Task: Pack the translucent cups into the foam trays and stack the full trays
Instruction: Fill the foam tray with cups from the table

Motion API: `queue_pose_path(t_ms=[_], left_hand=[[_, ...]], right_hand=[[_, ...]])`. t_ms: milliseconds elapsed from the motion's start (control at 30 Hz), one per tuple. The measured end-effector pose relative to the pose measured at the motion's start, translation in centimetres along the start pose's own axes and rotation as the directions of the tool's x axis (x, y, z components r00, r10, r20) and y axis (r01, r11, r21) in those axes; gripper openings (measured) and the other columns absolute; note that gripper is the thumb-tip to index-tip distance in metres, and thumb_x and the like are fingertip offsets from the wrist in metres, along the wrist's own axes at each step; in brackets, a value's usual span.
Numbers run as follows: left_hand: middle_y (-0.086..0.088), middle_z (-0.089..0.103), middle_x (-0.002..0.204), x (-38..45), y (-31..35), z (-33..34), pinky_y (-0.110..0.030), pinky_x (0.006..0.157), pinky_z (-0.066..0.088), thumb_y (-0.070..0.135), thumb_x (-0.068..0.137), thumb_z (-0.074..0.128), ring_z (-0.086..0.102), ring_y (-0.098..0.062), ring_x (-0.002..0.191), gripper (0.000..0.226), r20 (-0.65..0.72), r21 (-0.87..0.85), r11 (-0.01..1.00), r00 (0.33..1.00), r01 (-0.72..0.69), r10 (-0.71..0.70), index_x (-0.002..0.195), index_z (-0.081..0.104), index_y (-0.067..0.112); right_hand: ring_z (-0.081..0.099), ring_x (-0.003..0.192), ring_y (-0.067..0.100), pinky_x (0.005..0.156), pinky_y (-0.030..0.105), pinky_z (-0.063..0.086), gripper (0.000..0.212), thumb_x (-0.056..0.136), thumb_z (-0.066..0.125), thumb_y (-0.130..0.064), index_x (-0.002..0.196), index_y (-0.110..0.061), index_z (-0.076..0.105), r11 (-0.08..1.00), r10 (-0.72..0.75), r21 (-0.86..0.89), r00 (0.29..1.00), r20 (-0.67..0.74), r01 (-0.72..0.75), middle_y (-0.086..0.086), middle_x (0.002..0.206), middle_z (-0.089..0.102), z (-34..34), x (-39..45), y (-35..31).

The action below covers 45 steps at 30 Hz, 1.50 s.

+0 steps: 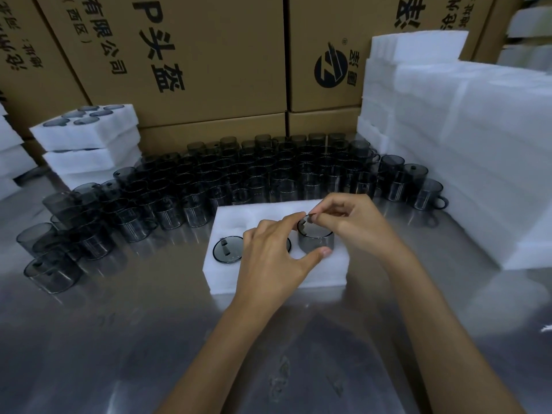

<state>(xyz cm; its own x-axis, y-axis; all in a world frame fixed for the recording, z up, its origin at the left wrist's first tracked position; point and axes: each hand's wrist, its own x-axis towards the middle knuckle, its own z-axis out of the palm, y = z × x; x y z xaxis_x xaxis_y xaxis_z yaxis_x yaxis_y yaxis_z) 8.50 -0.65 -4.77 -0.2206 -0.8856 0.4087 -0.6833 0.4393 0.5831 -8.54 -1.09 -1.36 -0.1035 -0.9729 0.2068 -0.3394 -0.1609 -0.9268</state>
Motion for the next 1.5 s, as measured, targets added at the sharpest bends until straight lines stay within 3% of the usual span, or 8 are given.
queue_pose_path(t_ms=[267,367,500,667,800,967,1300,1500], left_hand=[[0.028,0.044,0.099,-0.3,0.3,-0.4,-0.020,0.083,0.029,0.082,0.071,0.051,0.021,0.004,0.098,0.075,0.017,0.032,0.998,0.999,-0.051,0.050,0.137,0.047,0.047],[0.027,0.055,0.114,-0.4,0.6,-0.8,-0.019,0.096,0.028,0.075,0.085,0.044,0.034,0.003,0.113,0.068,-0.017,0.074,0.989,0.992,-0.127,0.129,0.138,0.052,0.034],[0.005,0.061,0.126,-0.6,0.7,-1.5,-0.030,0.105,0.032,0.051,0.093,0.049,0.049,-0.010,0.118,0.054,-0.115,0.173,0.941,0.943,-0.292,0.313,0.131,0.061,0.015],[-0.006,0.075,0.106,-0.9,0.1,-1.4,-0.042,0.112,0.038,0.016,0.085,0.057,0.068,-0.018,0.101,0.031,-0.182,0.147,0.843,0.824,-0.517,0.537,0.106,0.074,0.001],[-0.007,0.076,0.102,-1.1,-0.1,-1.1,-0.046,0.112,0.040,0.011,0.083,0.057,0.072,-0.019,0.099,0.028,-0.194,0.121,0.840,0.817,-0.529,0.542,0.100,0.077,0.000],[-0.007,0.077,0.097,-0.9,-0.4,-0.9,-0.049,0.109,0.042,0.003,0.076,0.062,0.074,-0.019,0.095,0.023,-0.190,0.111,0.865,0.844,-0.490,0.502,0.092,0.079,0.002],[-0.009,0.077,0.097,-1.7,-0.6,-0.3,-0.046,0.108,0.045,0.008,0.080,0.053,0.074,-0.018,0.094,0.029,-0.182,0.080,0.887,0.868,-0.456,0.462,0.092,0.079,0.000],[-0.002,0.078,0.094,-1.8,-0.8,-0.2,-0.052,0.111,0.039,0.013,0.080,0.052,0.073,-0.018,0.099,0.029,-0.220,0.148,0.889,0.862,-0.433,0.456,0.085,0.081,0.008]], right_hand=[[0.064,0.099,-0.004,0.083,0.007,0.043,0.015,0.093,0.065,-0.015,0.088,-0.018,0.079,0.999,0.034,-0.023,0.997,0.062,-0.032,-0.009,0.105,0.071,-1.0,0.2,0.4],[0.058,0.105,-0.010,0.083,0.006,0.041,0.014,0.094,0.066,-0.022,0.099,-0.021,0.079,0.998,0.051,-0.031,0.998,0.036,-0.050,-0.014,0.122,0.064,-2.0,0.2,0.2],[0.061,0.102,-0.008,0.095,0.021,0.048,0.024,0.098,0.057,-0.019,0.112,-0.024,0.075,0.981,-0.185,-0.105,0.956,-0.228,0.165,-0.016,0.119,0.070,-2.1,-1.3,-0.2],[0.056,0.127,0.003,0.110,0.023,0.041,0.042,0.085,0.047,-0.004,0.117,-0.010,0.073,0.832,-0.476,-0.356,0.877,-0.064,0.426,-0.007,0.126,0.066,0.2,-5.2,2.1],[0.064,0.118,0.012,0.104,0.030,0.049,0.041,0.083,0.044,-0.015,0.104,-0.003,0.078,0.811,-0.518,-0.381,0.847,-0.117,0.443,0.005,0.114,0.073,0.7,-5.2,2.5],[0.067,0.113,0.023,0.099,0.037,0.054,0.032,0.076,0.053,0.004,0.095,0.001,0.079,0.773,-0.542,-0.454,0.833,-0.110,0.443,0.011,0.108,0.075,1.4,-5.4,3.0],[0.067,0.115,0.024,0.098,0.042,0.054,0.029,0.076,0.058,0.009,0.094,0.001,0.079,0.777,-0.526,-0.474,0.840,-0.129,0.414,0.010,0.109,0.075,2.0,-5.6,3.9],[0.057,0.129,0.017,0.117,0.039,0.032,0.033,0.082,0.053,-0.005,0.101,-0.008,0.080,0.788,-0.463,-0.513,0.877,-0.130,0.340,0.002,0.116,0.073,2.3,-5.8,4.6]])
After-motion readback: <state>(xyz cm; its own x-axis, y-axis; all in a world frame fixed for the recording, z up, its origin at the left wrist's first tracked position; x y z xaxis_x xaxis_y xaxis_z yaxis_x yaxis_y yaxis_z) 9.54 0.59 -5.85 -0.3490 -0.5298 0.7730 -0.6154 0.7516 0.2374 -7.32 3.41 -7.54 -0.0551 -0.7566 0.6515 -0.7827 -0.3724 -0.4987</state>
